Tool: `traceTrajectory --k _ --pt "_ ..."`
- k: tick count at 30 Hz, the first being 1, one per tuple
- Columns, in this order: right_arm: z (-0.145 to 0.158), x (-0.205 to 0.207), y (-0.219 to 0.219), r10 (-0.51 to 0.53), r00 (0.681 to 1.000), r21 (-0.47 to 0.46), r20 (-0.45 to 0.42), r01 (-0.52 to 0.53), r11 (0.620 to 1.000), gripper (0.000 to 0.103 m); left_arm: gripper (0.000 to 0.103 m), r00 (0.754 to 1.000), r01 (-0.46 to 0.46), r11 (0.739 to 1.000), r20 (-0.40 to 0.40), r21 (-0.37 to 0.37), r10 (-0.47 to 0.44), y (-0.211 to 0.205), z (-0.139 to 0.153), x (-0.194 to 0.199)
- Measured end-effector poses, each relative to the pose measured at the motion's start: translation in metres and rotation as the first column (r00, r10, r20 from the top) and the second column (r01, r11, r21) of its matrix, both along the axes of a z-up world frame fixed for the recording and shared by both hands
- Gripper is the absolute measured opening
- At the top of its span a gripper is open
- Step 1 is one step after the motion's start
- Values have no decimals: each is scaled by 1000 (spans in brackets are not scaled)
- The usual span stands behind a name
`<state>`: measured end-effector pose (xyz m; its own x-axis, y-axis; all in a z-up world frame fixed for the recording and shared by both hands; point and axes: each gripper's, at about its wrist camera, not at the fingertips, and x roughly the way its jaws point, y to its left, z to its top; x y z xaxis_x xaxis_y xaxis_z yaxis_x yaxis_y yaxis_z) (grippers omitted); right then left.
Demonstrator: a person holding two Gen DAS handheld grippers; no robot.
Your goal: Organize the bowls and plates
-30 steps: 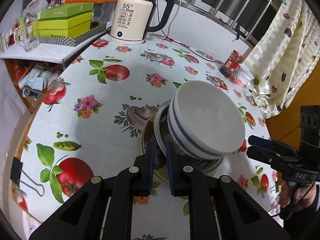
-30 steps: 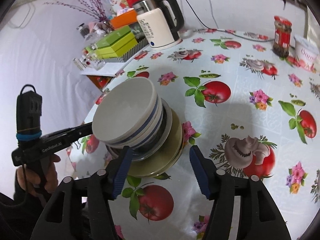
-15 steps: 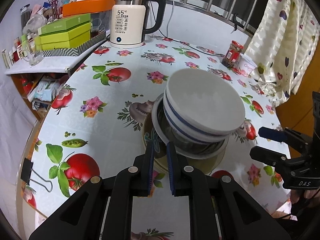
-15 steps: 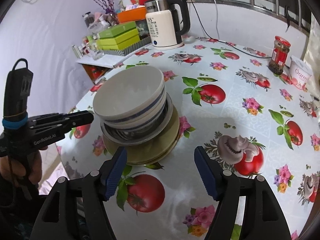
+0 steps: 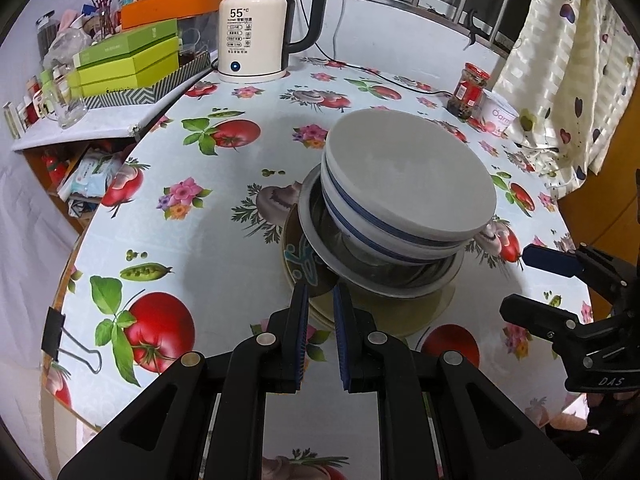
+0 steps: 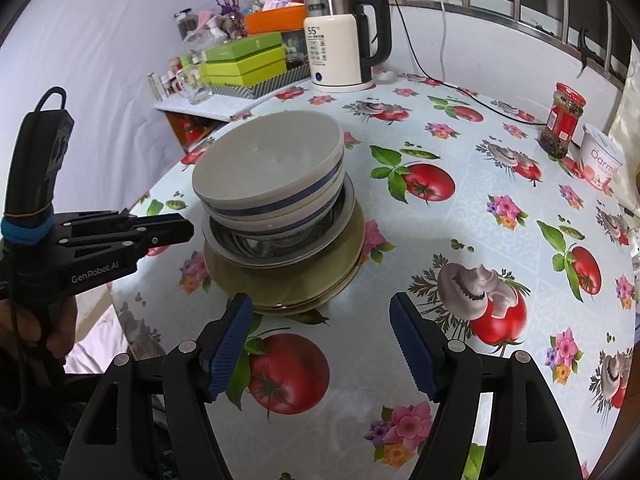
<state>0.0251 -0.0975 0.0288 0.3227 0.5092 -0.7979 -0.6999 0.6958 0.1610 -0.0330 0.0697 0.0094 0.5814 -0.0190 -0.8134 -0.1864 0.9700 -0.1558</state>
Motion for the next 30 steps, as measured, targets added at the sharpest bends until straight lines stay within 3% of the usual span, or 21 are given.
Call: traceTrajectory --k 30 --pt "-12 -2 5 20 999 -10 -27 -20 1000 72 13 999 -10 1000 -32 27 11 -4 -12 3"
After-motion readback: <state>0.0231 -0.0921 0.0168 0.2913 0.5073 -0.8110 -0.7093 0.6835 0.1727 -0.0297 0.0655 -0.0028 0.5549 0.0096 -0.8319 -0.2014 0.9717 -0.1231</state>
